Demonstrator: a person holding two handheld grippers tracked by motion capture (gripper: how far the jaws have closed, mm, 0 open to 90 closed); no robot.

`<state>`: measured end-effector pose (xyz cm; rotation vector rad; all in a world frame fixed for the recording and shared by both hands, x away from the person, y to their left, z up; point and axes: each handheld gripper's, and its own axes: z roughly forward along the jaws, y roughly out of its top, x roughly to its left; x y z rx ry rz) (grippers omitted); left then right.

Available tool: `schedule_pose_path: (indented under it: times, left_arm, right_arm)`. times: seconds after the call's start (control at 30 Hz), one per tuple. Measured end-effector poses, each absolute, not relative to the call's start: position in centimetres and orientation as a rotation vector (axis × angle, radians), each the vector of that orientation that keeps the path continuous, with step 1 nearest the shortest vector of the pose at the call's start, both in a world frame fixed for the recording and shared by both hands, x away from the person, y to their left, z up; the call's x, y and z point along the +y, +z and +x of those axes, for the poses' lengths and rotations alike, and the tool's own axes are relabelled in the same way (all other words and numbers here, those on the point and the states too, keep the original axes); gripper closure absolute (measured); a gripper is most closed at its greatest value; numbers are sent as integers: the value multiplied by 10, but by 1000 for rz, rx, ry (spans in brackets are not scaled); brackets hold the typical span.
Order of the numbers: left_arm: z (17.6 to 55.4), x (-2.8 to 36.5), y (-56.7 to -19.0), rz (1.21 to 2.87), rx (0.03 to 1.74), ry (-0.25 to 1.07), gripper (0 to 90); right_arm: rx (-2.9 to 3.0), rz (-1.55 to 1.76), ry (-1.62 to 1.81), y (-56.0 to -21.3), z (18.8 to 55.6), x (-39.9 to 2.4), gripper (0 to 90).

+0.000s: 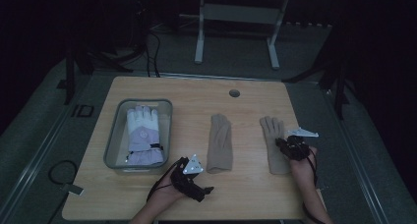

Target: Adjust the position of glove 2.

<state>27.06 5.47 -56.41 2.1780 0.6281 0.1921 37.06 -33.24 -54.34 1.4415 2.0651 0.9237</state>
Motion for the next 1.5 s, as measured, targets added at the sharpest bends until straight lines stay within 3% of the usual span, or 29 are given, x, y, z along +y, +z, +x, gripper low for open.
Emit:
schedule_pose_path:
  times: [0.7, 1.13, 1.5]
  left_arm:
    - [271, 55, -564, 2180, 626, 191, 8]
    - [270, 54, -564, 2187, 620, 201, 7]
    - [269, 54, -563, 2186, 616, 208, 7]
  right_arm:
    - [1915, 1477, 1047, -474, 352, -250, 842]
    - [1923, 1474, 1136, -469, 354, -190, 842]
    - [1930, 1517, 1154, -490, 353, -140, 841]
